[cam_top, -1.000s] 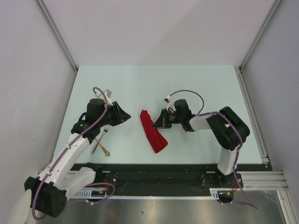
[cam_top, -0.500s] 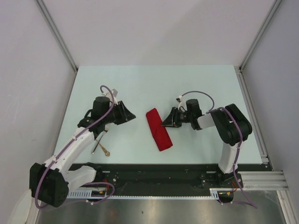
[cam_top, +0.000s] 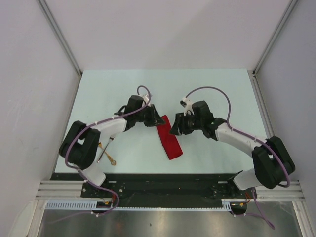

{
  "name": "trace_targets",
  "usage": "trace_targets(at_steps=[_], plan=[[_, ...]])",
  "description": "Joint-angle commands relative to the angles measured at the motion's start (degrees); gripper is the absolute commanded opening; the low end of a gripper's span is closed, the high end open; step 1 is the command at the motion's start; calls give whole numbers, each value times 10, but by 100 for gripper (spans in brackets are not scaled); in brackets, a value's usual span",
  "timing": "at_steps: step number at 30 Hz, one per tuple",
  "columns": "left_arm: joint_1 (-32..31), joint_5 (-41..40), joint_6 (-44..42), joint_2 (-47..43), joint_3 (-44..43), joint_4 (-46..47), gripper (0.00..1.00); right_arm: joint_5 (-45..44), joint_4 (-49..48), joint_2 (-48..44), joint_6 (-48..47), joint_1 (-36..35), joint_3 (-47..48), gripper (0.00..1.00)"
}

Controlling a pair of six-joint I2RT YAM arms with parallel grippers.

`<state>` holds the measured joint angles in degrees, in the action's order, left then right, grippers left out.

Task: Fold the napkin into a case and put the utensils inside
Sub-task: Turn over the smaller rectangle folded napkin at the center of the board, then rotate the smaller rectangle-folded napkin at the center of the board.

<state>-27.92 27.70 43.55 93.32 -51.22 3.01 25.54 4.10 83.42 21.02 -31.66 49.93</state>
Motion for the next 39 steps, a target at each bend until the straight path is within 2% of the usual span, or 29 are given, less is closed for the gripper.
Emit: trace_targets(at_steps=[1, 5, 10, 18, 25, 28, 32, 36, 39], plan=[[-3, 33, 22, 56, -77, 68, 23, -23, -4, -52, 48, -61, -79, 53], [-2, 28, 31, 106, -100, 60, 21, -27, -35, -70, 80, -100, -109, 45], [2, 8, 36, 157, -111, 53, 18, -31, -76, -44, 84, -116, -135, 39], [11, -40, 0, 204, -169, -17, 17, -60, -87, -24, 41, -68, -181, 36], [14, -53, -26, 204, -192, -47, 19, -80, -60, -16, 20, -60, -156, 36], [11, -47, -26, 171, -195, -60, 25, -129, 5, -41, 18, -85, -114, 41], [5, -63, -33, 82, -181, -91, 38, -202, 92, -78, 42, -134, -67, 48], [10, -70, -36, -52, -125, -100, 42, -242, 75, -68, 101, -200, -54, 52], [16, -72, -36, -135, -89, -116, 43, -289, 45, -27, 142, -248, -44, 49]])
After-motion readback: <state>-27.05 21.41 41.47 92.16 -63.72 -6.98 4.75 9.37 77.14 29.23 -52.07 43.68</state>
